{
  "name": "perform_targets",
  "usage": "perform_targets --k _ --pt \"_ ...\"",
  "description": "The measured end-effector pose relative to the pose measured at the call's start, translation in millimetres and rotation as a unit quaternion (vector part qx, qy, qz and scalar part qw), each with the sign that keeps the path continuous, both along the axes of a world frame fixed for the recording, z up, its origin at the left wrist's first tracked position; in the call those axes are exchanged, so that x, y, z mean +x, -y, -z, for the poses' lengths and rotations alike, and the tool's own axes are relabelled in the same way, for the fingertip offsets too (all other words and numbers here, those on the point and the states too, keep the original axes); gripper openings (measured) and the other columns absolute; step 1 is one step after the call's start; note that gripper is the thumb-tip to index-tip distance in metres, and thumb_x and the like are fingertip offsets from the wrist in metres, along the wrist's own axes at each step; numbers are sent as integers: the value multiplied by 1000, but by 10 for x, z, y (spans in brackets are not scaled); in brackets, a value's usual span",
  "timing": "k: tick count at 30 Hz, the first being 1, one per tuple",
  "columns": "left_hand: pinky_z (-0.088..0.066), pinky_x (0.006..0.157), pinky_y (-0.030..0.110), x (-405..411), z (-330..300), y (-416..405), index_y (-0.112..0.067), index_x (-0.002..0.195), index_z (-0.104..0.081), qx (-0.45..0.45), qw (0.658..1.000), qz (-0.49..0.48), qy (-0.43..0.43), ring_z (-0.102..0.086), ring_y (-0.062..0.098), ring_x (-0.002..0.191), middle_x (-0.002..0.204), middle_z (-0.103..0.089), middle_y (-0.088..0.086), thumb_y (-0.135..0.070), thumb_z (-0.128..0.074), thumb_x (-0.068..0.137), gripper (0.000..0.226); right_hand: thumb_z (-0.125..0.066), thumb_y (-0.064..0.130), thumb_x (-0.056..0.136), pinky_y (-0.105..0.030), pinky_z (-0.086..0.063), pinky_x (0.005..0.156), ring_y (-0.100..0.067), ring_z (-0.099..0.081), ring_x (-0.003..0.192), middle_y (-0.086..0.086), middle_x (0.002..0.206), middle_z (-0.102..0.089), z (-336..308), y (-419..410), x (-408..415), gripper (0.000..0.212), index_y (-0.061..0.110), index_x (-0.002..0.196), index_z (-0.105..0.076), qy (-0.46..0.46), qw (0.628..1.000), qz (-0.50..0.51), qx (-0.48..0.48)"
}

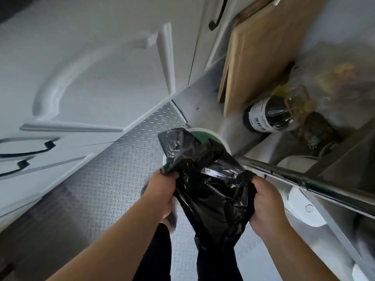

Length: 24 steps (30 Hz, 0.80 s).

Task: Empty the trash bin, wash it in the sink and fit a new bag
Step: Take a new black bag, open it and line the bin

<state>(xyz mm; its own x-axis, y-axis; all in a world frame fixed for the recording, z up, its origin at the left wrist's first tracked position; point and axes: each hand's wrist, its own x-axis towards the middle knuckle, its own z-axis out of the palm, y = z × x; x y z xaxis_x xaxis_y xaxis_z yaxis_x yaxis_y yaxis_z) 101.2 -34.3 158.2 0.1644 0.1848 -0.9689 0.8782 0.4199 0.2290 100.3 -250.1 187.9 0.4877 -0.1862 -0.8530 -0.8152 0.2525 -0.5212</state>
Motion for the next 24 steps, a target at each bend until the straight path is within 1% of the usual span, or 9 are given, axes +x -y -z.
perform_targets --k 2,4,6,10,15,17,21,22,24 --pt "-55 81 44 3 144 61 -5 103 -66 -17 1000 2 -11 -67 30 81 86 -73 15 2 -48 90 24 -72 32 65 -50 -55 88 -42 -71 97 -22 98 -74 95 35 -71 42 0 93 -76 -5 1000 -7 2" --pt "-53 95 51 29 323 111 -5 107 -64 -21 1000 9 -20 -69 37 96 96 -73 19 0 -49 88 25 -73 33 65 -45 -56 85 -38 -73 95 -19 97 -76 215 68 -110 41 2 93 -77 -6 1000 -16 10" --pt "-53 97 53 49 527 127 -7 102 -64 -19 999 18 -24 -69 38 97 92 -74 17 -1 -48 86 23 -72 33 65 -44 -57 86 -36 -73 95 -19 100 -76 349 97 -97 43 3 96 -78 -6 1000 -20 15" --pt "-60 79 43 55 833 122 -13 92 -66 -10 1000 4 -18 -71 25 67 64 -74 5 -2 -44 85 25 -71 27 72 -40 -60 79 -32 -74 93 -16 100 -76 650 71 -33 33 5 95 -79 -12 999 3 34" --pt "-59 77 43 14 1011 69 -20 80 -73 45 999 20 14 -69 28 83 74 -76 4 -4 -43 82 34 -69 23 72 -47 -58 83 -33 -74 88 -13 92 -76 1090 -157 73 21 11 85 -80 -40 999 18 15" --pt "-55 76 40 2 1016 3 -26 76 -74 83 995 41 41 -64 25 80 79 -73 5 -4 -43 84 39 -66 26 73 -55 -55 89 -40 -72 96 -13 89 -74 1277 -237 127 26 8 88 -77 -52 998 14 -11" --pt "-44 54 27 56 1001 -255 -15 76 -65 138 986 -53 80 -54 17 61 64 -62 2 4 -44 84 30 -59 34 79 -56 -53 96 -37 -69 103 -8 89 -73 1588 -457 213 27 14 90 -73 -61 997 8 -51" --pt "-46 52 24 66 1002 -319 -14 77 -64 144 983 -82 78 -57 15 57 59 -63 0 5 -44 85 28 -57 35 80 -55 -52 98 -36 -68 104 -7 90 -72 1642 -522 238 26 15 89 -71 -56 997 -2 -53" --pt "-50 60 26 72 1023 -405 -13 81 -64 131 980 -132 75 -63 17 63 62 -67 -1 4 -44 86 27 -53 37 82 -51 -53 94 -32 -68 94 -10 85 -65 1702 -650 308 29 13 89 -69 -49 997 -23 -51"
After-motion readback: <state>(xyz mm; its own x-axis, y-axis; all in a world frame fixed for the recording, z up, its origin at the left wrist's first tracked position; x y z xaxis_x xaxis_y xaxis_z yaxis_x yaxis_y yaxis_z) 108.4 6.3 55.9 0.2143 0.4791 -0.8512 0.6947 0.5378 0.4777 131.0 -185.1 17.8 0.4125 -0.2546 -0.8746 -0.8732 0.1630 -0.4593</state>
